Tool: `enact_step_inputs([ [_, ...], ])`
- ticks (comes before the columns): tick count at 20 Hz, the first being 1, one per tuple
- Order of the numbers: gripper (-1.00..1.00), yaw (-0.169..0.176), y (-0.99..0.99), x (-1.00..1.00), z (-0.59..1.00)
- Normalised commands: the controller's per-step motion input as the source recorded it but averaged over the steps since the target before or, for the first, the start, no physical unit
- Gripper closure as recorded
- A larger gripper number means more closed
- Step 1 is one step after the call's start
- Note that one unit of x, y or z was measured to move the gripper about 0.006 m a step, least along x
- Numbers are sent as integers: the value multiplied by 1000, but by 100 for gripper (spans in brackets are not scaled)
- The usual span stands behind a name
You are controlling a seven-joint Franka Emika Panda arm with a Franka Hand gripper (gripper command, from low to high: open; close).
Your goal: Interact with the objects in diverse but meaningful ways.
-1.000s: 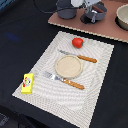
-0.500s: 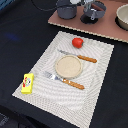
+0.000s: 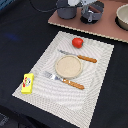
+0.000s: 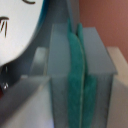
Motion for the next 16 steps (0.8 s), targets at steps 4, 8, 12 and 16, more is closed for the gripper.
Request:
enact_step_inputs([
  [4, 100, 33, -117, -167, -134],
  [8, 100, 30, -101, -151, -131],
  [12, 100, 17, -82, -88, -102],
  [16, -100, 0, -67, -6, 0],
])
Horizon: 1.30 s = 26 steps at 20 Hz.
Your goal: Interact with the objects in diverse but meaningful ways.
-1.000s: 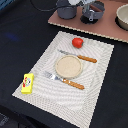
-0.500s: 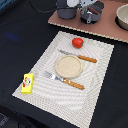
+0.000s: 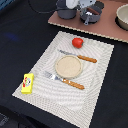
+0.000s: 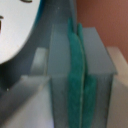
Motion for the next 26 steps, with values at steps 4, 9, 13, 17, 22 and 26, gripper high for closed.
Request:
enact_step_inputs([
  [4, -100, -1, -38, 0, 299],
  [9, -100, 0, 0, -133, 1000],
  [13, -100, 0, -47, -109, 1000],
  [17, -100, 0, -394, 208, 801],
  [22, -100, 0, -817, 323, 293],
  [26, -100, 19, -896, 309, 119],
])
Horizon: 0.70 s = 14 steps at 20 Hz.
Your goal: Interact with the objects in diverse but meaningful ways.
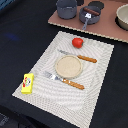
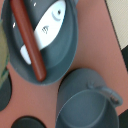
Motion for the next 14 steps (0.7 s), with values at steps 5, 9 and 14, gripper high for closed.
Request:
enact_step_inputs([
  [5, -100, 31, -819, 323, 14],
  [9, -100, 8, -789, 437, 15],
  [14, -100, 0, -796, 511, -5],
])
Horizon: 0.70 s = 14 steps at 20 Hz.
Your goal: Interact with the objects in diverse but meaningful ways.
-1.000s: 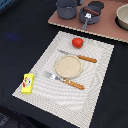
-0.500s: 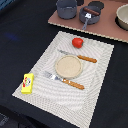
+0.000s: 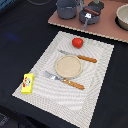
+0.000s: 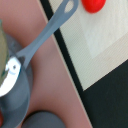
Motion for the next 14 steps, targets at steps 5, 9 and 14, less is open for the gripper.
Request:
enact_step_inputs([
  [5, -100, -5, -736, 458, -73],
  [9, -100, -9, -568, 295, -181],
  [14, -100, -76, -306, 198, -198],
])
